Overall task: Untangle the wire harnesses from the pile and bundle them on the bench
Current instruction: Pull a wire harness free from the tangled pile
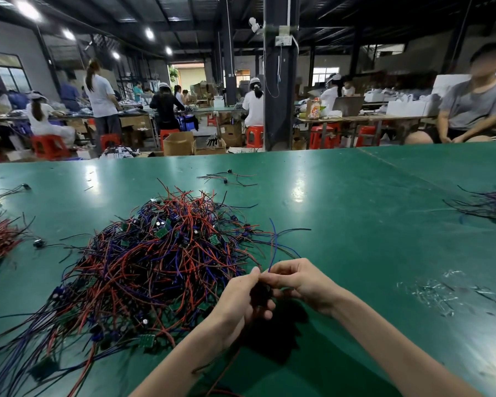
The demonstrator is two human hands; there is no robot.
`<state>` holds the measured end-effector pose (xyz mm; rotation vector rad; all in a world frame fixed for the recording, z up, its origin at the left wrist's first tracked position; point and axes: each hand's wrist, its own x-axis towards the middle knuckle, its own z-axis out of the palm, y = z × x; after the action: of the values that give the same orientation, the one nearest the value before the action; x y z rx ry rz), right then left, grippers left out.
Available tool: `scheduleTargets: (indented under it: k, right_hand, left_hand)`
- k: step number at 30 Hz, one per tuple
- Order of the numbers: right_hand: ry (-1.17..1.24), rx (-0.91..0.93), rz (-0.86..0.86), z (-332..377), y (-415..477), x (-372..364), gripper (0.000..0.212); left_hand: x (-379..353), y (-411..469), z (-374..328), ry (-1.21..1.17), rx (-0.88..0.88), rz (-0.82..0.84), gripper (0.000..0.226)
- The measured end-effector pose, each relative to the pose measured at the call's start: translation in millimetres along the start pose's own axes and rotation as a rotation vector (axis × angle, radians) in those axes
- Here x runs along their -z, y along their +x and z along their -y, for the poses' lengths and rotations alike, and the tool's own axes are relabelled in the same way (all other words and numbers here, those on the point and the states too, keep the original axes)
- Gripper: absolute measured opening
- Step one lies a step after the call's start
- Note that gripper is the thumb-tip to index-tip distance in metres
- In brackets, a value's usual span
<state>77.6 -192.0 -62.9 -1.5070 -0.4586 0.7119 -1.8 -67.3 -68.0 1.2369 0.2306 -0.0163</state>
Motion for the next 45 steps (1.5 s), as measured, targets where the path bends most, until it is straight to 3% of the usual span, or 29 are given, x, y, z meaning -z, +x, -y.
scheduleTargets:
  k: [5,9,14,20,24,28,34,37,45]
  right_hand:
    - [0.066,0.048,-0.131,-1,1,2,0.01]
    - [0.091,0.071,-0.213,2,2,8,0.015]
    - [0.044,-0.042,-0.034,5,-1,10,0.042]
    - [0.056,0.013,0.005,5,-1,15,0.017]
    - [-0.008,0.051,-0.066,4,-1,12,0.023]
    - [-0.003,0.09,-0.127,3,1,8,0.015]
    - [0.067,0.06,-0.014,7,-3,10,0.009]
    - [0.06,0.104,-0.039,3,-3,8,0.012]
    - [0.236,0.057,-0.091,1,2,12,0.011]
  left_hand:
    - [1,2,2,-0.07,0.058,0.126,0.021]
    - [7,5,7,-0.037,0.077,0.104,0.015]
    - [8,6,9,-0.022,0.048,0.062,0.015]
    - [9,7,11,-0.025,0.031,0.02,0.022]
    - [13,9,12,0.016,0.06,0.042,0.014]
    - [14,12,12,0.087,0.013,0.01,0.009]
    - [13,16,13,0.086,-0.067,-0.05,0.012]
    - [13,14,15,0.12,-0.067,-0.036,0.027]
    - [6,7,14,0.284,-0.112,-0.001,0.019]
